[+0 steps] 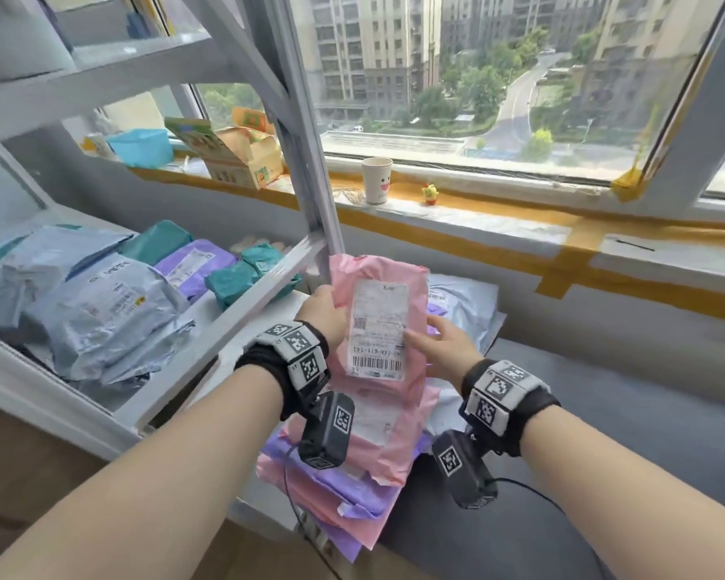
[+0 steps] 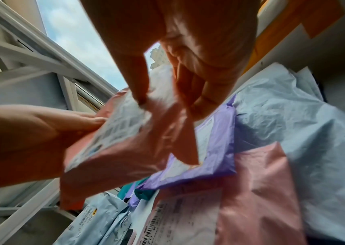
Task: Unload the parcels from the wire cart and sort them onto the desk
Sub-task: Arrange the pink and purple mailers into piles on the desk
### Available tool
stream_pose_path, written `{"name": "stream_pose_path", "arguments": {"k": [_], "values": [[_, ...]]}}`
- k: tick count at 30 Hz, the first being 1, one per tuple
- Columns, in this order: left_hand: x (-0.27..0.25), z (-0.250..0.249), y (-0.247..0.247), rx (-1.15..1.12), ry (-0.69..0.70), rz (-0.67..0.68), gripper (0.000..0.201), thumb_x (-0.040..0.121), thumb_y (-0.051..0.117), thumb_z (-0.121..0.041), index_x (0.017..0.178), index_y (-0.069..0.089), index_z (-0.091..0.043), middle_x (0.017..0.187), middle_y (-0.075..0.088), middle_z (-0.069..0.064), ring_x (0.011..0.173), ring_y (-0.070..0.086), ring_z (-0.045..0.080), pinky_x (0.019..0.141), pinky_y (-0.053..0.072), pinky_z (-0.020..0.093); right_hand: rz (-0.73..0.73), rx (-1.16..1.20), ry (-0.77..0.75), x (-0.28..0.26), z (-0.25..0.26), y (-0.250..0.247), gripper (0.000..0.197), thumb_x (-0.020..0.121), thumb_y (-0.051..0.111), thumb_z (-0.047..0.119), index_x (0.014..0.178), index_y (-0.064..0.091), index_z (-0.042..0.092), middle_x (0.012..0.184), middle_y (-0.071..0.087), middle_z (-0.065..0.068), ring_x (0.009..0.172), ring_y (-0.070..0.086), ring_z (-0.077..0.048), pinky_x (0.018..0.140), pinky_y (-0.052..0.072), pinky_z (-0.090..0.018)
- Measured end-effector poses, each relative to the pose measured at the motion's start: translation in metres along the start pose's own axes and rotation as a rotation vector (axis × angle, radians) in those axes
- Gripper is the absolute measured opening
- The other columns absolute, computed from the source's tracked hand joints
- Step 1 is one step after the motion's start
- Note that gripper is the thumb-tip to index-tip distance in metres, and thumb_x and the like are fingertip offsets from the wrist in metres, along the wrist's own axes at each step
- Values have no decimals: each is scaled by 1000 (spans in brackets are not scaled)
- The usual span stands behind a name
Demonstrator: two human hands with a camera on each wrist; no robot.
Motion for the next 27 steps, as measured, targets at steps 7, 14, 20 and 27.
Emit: {"name": "stream_pose_path", "arguments": {"k": [7,14,20,27], "values": [[27,0,17,-16,56,-23,37,94,52,-23,127,47,-8,127,56,14,116,54,31,98,44,36,-251,-225,26,34,-1,-11,41,84,63,4,123,50,3,117,63,-16,101,64,-29,90,53,-40],[49,32,57,271,1,261,58,91,51,-41,141,35,-15,136,45,19,122,48,37,101,39,39,-238,-822,271,67,-14,-5,46,84,65,22,123,50,3,108,59,-10,97,58,-24,90,52,-35],[70,44,62,153,-38,284,53,87,56,-38,130,45,-9,128,56,13,116,55,32,95,42,33,-250,-699,209,73,-15,4,38,83,63,12,119,53,3,114,62,-11,102,61,-26,85,52,-32],[83,40,48,302,41,156,49,88,55,-28,134,40,-18,133,42,16,121,45,36,99,40,44,-286,-761,164,81,-8,28,70,84,57,2,144,23,12,124,52,-13,103,56,-27,87,48,-33]]}}
Point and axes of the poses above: each hand's wrist, its own x-axis towards the middle knuckle, its own y-axis out of the palm, z = x × y, the point moved 3 cm from there along x, towards the middle knuckle
